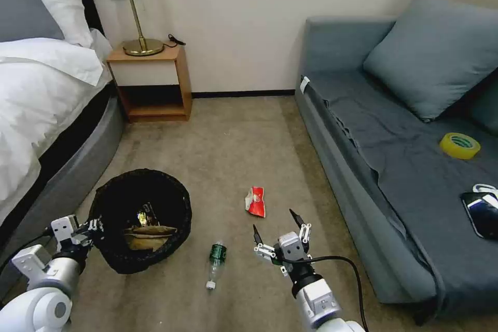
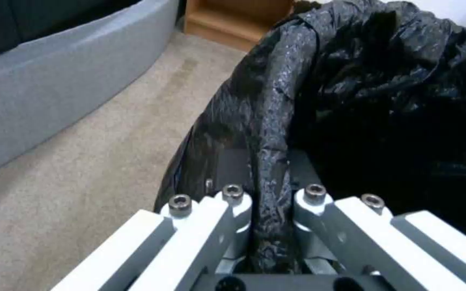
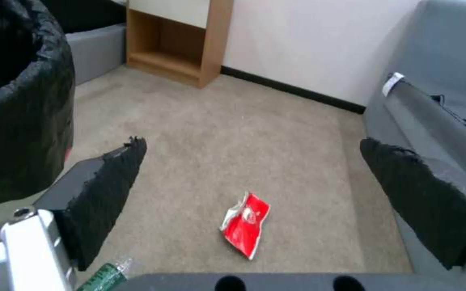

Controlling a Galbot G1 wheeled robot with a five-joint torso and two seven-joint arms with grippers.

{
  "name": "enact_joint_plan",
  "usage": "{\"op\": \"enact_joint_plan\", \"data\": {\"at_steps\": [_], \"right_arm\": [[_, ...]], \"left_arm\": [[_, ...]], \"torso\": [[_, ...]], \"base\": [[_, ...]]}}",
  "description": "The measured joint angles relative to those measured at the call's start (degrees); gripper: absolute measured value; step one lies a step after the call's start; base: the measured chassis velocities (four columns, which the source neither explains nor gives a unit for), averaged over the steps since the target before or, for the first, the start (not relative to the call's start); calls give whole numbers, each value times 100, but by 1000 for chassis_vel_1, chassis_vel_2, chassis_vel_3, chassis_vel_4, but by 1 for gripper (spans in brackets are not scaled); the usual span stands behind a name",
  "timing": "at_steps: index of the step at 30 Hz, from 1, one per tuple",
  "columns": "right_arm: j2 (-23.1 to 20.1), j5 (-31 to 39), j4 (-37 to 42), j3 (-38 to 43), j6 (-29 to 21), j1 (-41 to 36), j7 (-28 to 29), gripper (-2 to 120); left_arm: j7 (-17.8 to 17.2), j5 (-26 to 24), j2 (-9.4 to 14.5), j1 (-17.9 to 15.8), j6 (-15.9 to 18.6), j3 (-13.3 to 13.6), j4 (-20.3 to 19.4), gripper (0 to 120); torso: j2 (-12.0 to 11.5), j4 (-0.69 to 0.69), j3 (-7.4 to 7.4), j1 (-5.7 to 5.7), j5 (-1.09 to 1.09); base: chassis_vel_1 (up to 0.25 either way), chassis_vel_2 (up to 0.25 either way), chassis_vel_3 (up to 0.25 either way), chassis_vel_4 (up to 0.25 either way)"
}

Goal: Pick up the trash bin, then pick up the garbage on the floor and place it into the trash bin.

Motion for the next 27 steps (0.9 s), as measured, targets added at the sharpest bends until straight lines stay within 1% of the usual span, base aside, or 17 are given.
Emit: {"op": "enact_joint_plan", "data": {"at_steps": [6, 8, 10, 12, 13, 14, 16, 17, 18, 20, 21, 22, 23, 24, 25, 27], "right_arm": [[-44, 245, -81, -105, -24, 145, 2, 100], [-140, 581, -138, -230, -85, 321, 51, 100], [-170, 687, -153, -278, -127, 381, 79, 100], [-305, 1180, -235, -503, -447, 692, 170, 100], [-305, 1180, -235, -503, -447, 692, 170, 100], [-354, 1363, -290, -613, -612, 833, 220, 100], [-451, 2003, -485, -993, -1120, 1263, 426, 100], [-481, 2231, -557, -1122, -1295, 1413, 525, 100], [-481, 2231, -557, -1122, -1295, 1413, 525, 100], [-555, 2800, -718, -1448, -1652, 1783, 771, 100], [-612, 3411, -844, -1728, -2004, 2176, 1049, 100], [-649, 3828, -926, -1917, -2230, 2478, 1308, 100], [-649, 3828, -926, -1917, -2230, 2478, 1308, 100], [-664, 4037, -968, -2011, -2342, 2638, 1443, 100], [-696, 4594, -1085, -2235, -2619, 3041, 1756, 100], [-720, 5738, -1376, -2653, -2953, 3785, 2336, 100]], "left_arm": [[18, 0, -8, 32, 1, -60, -2, 4], [55, 8, -11, 80, -22, -107, -1, 4], [63, 9, -11, 90, -30, -118, -1, 4], [90, 8, -14, 127, -57, -154, -1, 4], [90, 8, -14, 127, -57, -154, -1, 4], [96, 5, -15, 133, -61, -165, -1, 4], [106, 0, -15, 159, -68, -193, -13, 4], [112, -3, -15, 171, -68, -200, -23, 4], [112, -3, -15, 171, -68, -200, -23, 4], [123, -12, -15, 193, -68, -217, -41, 4], [128, -19, -8, 202, -69, -234, -50, 4], [129, -22, -2, 203, -69, -245, -51, 4], [129, -22, -2, 203, -69, -245, -51, 4], [129, -23, 5, 204, -69, -250, -51, 4], [133, -27, 21, 207, -70, -267, -53, 4], [138, -60, 49, 215, -71, -313, -61, 4]], "torso": [[0, 0, 0, 0, 0], [0, -1, 0, 0, 0], [0, 0, 0, 0, 0], [0, 0, 0, 0, 1], [0, 0, 0, 0, 1], [0, 0, 0, 0, 0], [0, 0, 0, 0, 1], [0, 0, 0, 0, 1], [0, 0, 0, 0, 1], [-1, 0, 0, 0, 0], [0, 0, 0, 0, 1], [0, 0, 0, 0, 0], [0, 0, 0, 0, 0], [0, 1, 0, 0, 0], [-1, 0, 0, 0, 0], [-1, 0, 0, 0, 0]], "base": [[0, 0, 0, 0], [0, 0, 0, 0], [0, 0, 0, 0], [0, 0, 0, 0], [0, 0, 0, 0], [0, 0, 0, 0], [0, 0, 0, 0], [0, 0, 0, 0], [0, 0, 0, 0], [0, 0, 0, 0], [0, 0, 0, 0], [0, 0, 0, 0], [0, 0, 0, 0], [0, 0, 0, 0], [0, 0, 0, 0], [0, 0, 0, 0]]}}
